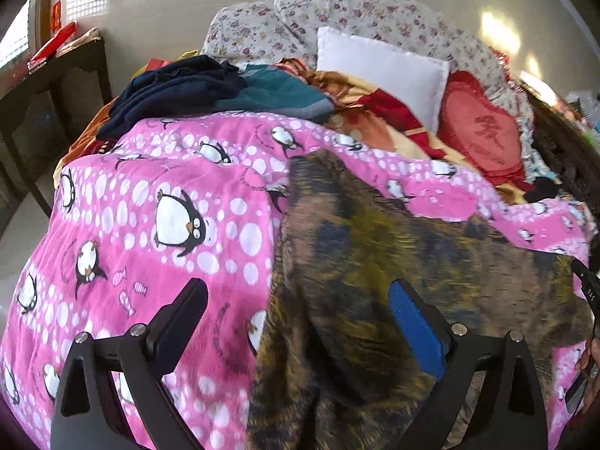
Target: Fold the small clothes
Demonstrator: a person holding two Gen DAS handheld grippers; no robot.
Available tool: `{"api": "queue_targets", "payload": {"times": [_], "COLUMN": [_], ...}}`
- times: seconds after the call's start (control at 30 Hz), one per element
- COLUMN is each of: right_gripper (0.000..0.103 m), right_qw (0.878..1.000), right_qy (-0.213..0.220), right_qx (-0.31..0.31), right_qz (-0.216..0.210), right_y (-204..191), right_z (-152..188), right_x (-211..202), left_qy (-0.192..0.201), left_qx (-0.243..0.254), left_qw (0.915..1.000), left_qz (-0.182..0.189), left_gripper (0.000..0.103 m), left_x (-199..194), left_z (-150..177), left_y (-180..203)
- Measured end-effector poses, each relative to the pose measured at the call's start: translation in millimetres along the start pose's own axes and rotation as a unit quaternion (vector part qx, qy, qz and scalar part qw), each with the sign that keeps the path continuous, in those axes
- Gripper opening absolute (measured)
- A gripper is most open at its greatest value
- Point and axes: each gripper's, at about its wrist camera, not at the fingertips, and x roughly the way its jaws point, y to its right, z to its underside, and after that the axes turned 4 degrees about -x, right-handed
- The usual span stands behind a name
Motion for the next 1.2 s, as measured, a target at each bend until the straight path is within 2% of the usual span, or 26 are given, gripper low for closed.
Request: {"api": "queue_targets", "payload": {"times": [0.17, 0.23, 0.3, 0.37, 0.43, 0.47, 0.5, 0.53, 0.6, 0.67, 0.73, 0.8, 0.83, 0.9, 0.97, 1.03, 1.07, 1.1, 1.13, 1.17, 1.2], "right_gripper": [0.001, 0.001, 0.002, 0.003, 0.024, 0.05, 0.069, 0.071, 0.071, 0.071, 0.071, 0.071, 0.071, 0.071, 0.071, 0.071, 0.068, 0.057, 0.015, 0.007, 0.007], "right_qw": [0.999, 0.999, 0.999, 0.999, 0.995, 0.992, 0.987, 0.981, 0.967, 0.947, 0.934, 0.929, 0.925, 0.922, 0.926, 0.937, 0.938, 0.935, 0.93, 0.927, 0.925], "right_qy": [-0.035, -0.038, -0.039, -0.014, 0.005, 0.014, 0.029, 0.041, 0.047, 0.041, 0.047, 0.046, 0.033, 0.018, -0.006, -0.039, -0.057, -0.072, -0.08, -0.077, -0.064], "right_qx": [-0.006, 0.011, 0.021, 0.032, 0.041, 0.039, 0.03, 0.02, -0.002, -0.018, -0.045, -0.073, -0.095, -0.114, -0.135, -0.148, -0.155, -0.162, -0.164, -0.162, -0.157], "right_qz": [0.029, 0.001, -0.007, -0.042, -0.094, -0.12, -0.158, -0.19, -0.252, -0.319, -0.353, -0.359, -0.368, -0.368, -0.353, -0.315, -0.305, -0.307, -0.319, -0.328, -0.34], "right_y": [7, 13, 16, 15, 7, -2, -18, -35, -70, -115, -166, -206, -235, -269, -306, -334, -343, -349, -349, -348, -345], "right_z": [13, 19, 21, 19, 12, 5, -3, -11, -24, -41, -60, -71, -76, -81, -84, -86, -87, -88, -90, -93, -96], "right_x": [29, 27, 20, -1, -18, -28, -40, -49, -60, -68, -76, -79, -77, -72, -61, -40, -32, -24, -20, -20, -23], "left_qy": [-0.008, -0.007, -0.002, -0.002, 0.001, 0.001, -0.001, -0.007, -0.016, -0.023, -0.028, -0.027, -0.024, -0.015, -0.015, -0.014, -0.013, -0.012, -0.01, -0.01, -0.011], "left_qx": [-0.022, -0.016, -0.006, -0.008, -0.015, -0.017, -0.016, -0.014, -0.014, -0.018, -0.027, -0.032, -0.033, -0.041, -0.047, -0.046, -0.043, -0.04, -0.039, -0.041, -0.043], "left_qw": [0.9997, 0.9998, 0.9998, 0.9998, 0.9999, 0.9999, 0.9999, 0.9999, 0.9998, 0.9996, 0.9992, 0.999, 0.9991, 0.999, 0.9986, 0.9986, 0.9987, 0.9988, 0.9986, 0.9984, 0.9982], "left_qz": [-0.005, -0.01, -0.019, -0.016, -0.001, -0.001, -0.005, -0.007, -0.003, 0.004, 0.006, 0.011, 0.012, 0.012, 0.019, 0.022, 0.024, 0.028, 0.033, 0.037, 0.041], "left_gripper": [0.097, 0.097, 0.097, 0.097, 0.097, 0.097, 0.097, 0.097, 0.097, 0.097, 0.097, 0.097, 0.097, 0.097, 0.097, 0.097, 0.097, 0.097, 0.097, 0.097, 0.097], "left_x": [15, 21, 24, 22, 16, 14, 13, 13, 13, 14, 16, 18, 19, 21, 24, 26, 25, 24, 22, 21, 19], "left_z": [-9, -12, -17, -19, -16, -13, -9, -2, 9, 19, 27, 31, 32, 34, 38, 39, 39, 39, 39, 39, 39], "left_y": [-12, -11, -10, -12, -21, -25, -29, -34, -40, -46, -51, -54, -56, -59, -62, -63, -63, -63, -65, -68, -70]}}
